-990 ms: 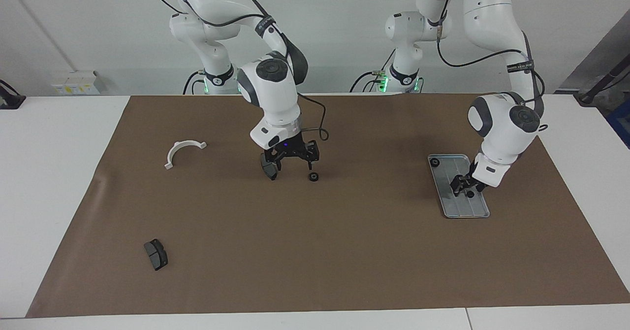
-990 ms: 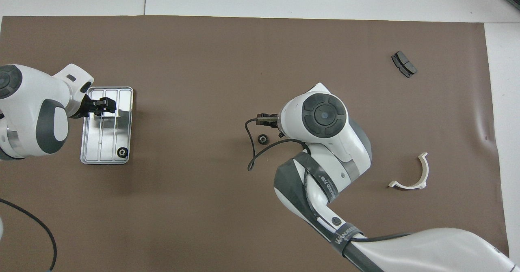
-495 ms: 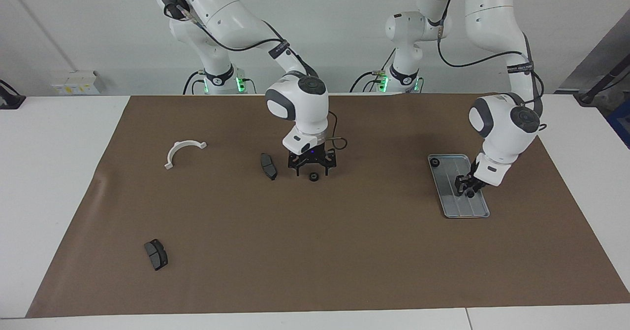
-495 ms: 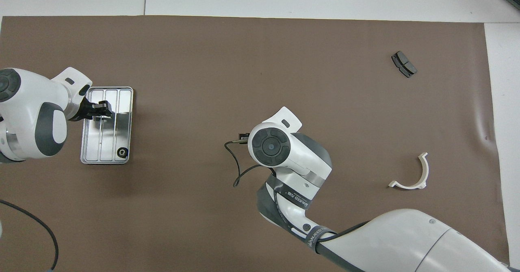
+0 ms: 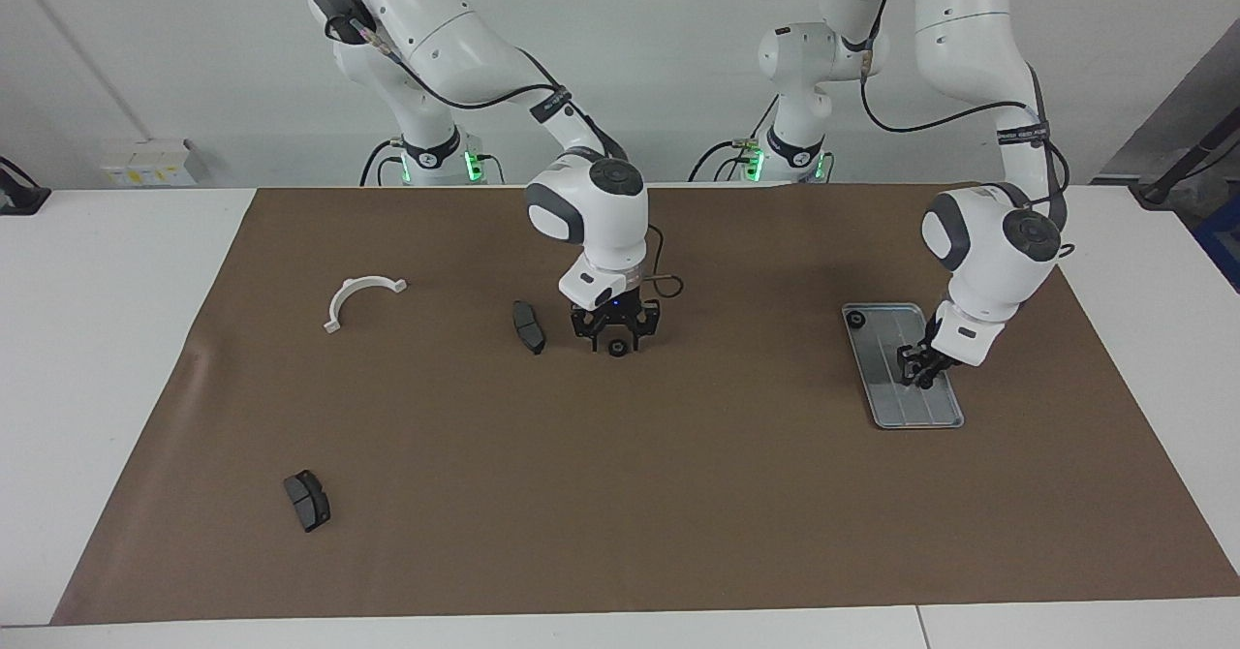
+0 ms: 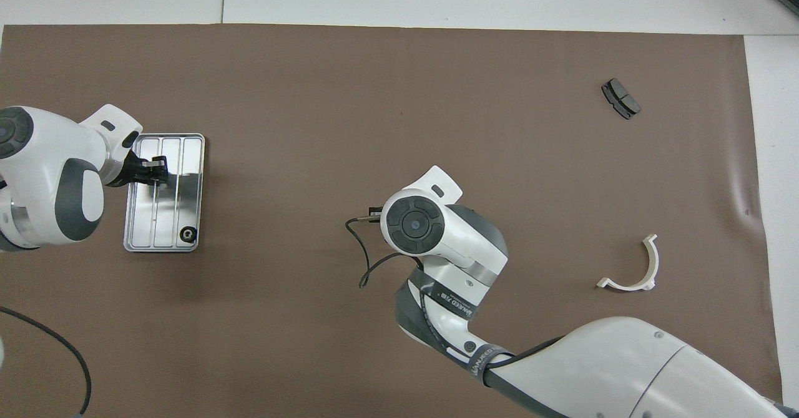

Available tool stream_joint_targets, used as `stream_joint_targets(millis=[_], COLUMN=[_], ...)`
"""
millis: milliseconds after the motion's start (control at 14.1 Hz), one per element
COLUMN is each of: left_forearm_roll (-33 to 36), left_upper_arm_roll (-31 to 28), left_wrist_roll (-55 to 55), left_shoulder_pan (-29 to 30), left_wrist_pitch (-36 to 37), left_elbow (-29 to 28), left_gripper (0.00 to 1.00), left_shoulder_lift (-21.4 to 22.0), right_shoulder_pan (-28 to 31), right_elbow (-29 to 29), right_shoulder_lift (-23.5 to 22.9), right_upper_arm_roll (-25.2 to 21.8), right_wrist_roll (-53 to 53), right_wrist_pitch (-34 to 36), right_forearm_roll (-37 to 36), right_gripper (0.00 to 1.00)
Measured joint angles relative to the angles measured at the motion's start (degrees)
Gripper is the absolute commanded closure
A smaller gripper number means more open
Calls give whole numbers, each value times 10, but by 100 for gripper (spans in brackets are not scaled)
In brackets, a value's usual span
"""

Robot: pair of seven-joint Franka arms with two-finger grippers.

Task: Place bearing gear from tray to pile

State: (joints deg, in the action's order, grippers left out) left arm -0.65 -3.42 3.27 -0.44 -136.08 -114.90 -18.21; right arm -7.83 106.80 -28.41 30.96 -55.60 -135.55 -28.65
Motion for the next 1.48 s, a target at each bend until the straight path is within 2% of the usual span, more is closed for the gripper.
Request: stream_joint_targets(millis=[141, 424, 495, 565, 848, 1131, 1414, 1484], left_forearm_roll=[0, 0, 0, 0, 0, 0, -5, -7], left_upper_arm_roll=[0, 0, 0, 0, 2, 11, 16, 17], left_wrist_roll=[0, 0, 0, 0, 0, 0, 58, 78], left_shoulder_pan=[0, 0, 0, 0, 0, -2, -45, -62], left_wrist_pitch=[-1, -3, -3, -3, 1, 58, 73, 73], left_elbow=[-1, -1, -1, -1, 12, 68, 91, 91], left_gripper=[71, 93, 99, 100, 100, 100, 100, 100], left_shoulder_lift=[0, 0, 0, 0, 0, -1, -5, -6], right_shoulder_pan=[0, 0, 0, 0, 0, -1, -1, -1], right_elbow=[0, 1, 3, 4, 6, 7, 8, 8], right_shoulder_lift=[0, -2, -3, -3, -4, -4, -4, -4], right_upper_arm_roll=[0, 0, 0, 0, 2, 9, 9, 9], right_wrist_roll=[0, 0, 0, 0, 0, 0, 0, 0], right_wrist_pitch=[-3, -7, -7, -7, -7, -7, -7, -7], right_forearm_roll=[0, 0, 0, 0, 0, 0, 0, 0], right_gripper=[42, 42, 45, 48, 48, 48, 48, 55])
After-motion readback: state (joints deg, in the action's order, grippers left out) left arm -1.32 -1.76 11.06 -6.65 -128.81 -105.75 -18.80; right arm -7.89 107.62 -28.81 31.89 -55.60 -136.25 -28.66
